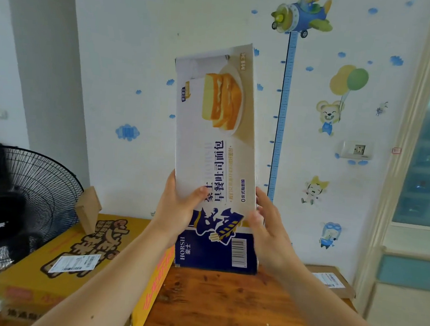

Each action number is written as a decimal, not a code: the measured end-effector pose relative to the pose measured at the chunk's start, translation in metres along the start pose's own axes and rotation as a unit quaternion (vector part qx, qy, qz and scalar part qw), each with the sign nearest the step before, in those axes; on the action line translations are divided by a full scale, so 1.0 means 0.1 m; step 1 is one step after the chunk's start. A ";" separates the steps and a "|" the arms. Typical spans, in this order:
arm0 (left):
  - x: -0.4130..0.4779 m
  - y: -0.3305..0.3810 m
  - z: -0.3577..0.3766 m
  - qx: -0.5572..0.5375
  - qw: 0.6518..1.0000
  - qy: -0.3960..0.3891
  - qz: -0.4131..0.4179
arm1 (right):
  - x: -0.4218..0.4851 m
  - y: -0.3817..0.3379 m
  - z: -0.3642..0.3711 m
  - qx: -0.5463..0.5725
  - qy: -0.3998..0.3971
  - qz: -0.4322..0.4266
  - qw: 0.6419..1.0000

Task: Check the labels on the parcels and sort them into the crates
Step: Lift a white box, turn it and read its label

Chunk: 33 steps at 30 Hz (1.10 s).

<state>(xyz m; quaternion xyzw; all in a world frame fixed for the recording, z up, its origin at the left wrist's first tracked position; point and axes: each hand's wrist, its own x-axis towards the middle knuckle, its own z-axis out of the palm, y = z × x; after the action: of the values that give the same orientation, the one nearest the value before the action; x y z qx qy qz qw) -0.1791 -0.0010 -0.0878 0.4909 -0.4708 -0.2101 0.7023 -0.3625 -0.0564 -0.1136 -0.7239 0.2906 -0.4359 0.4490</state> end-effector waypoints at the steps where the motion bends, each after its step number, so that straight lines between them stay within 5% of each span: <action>1: 0.00 -0.01 -0.01 -0.007 1.000 -0.004 -0.003 | 0.04 0.00 -0.02 0.017 0.017 0.001 1.000; 33: -0.05 0.03 -0.46 -0.029 0.994 -0.099 -0.037 | 0.46 0.25 -0.47 -0.036 0.056 0.123 0.990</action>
<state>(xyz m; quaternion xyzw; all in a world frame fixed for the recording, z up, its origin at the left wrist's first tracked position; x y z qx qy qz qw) -0.1416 0.0266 -0.0911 0.4642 -0.5133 -0.2965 0.6581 -0.3847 -0.1233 -0.1088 -0.6727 0.4180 -0.4063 0.4558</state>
